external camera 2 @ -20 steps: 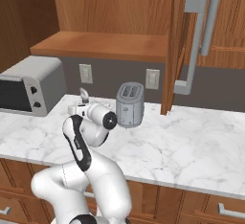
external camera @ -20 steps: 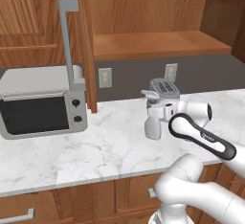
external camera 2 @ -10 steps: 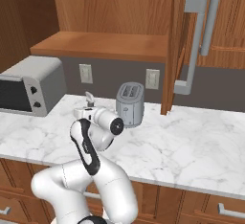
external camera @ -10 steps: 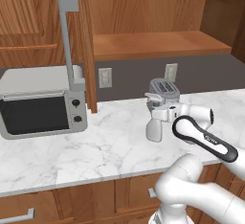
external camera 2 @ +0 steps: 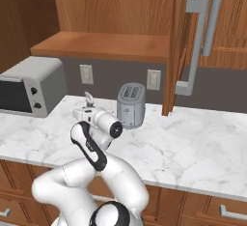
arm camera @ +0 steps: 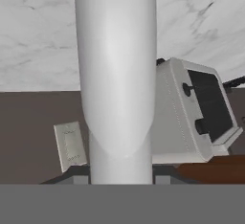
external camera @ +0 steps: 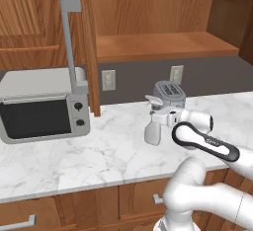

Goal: Move the cutting board and knife to the sink. Then move spray from the cabinet to the counter.

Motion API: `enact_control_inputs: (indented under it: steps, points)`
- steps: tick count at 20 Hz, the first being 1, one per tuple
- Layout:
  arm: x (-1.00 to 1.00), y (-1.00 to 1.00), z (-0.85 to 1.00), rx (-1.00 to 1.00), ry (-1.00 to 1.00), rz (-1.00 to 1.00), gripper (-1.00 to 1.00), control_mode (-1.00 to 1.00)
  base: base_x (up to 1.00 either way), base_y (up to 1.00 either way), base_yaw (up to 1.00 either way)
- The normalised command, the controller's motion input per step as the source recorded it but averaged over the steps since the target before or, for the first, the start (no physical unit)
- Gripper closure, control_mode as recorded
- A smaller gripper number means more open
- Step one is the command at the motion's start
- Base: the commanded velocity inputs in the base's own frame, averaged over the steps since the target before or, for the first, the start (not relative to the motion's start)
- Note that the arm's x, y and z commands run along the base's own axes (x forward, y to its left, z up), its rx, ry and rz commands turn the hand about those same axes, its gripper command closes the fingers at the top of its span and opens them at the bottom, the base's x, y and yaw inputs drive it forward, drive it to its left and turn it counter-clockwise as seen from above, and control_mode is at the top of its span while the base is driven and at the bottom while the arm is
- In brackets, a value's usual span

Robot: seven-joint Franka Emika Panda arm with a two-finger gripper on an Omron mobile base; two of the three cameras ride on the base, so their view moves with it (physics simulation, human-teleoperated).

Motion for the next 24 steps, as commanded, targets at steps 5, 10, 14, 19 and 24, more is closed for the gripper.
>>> enact_control_inputs:
  steps: [5, 10, 14, 19, 24]
  points:
    - [0.28, 0.32, -0.45, -0.08, -0.13, 0.00, 1.00, -1.00, 0.00, 0.00, 0.00]
    - [0.22, 0.21, -0.40, -0.04, -0.11, 0.00, 1.00, -1.00, 0.00, 0.00, 0.00]
    - [0.24, 0.09, -0.30, 0.00, -0.05, 0.00, 1.00, -1.00, 0.00, 0.00, 0.00]
    - [0.07, 0.01, -0.12, 0.00, 0.00, 0.00, 1.00, -1.00, 0.00, 0.00, 0.00]
    - [-0.02, 0.00, 0.00, 0.00, -0.10, 0.00, 1.00, -1.00, 0.00, 0.00, 0.00]
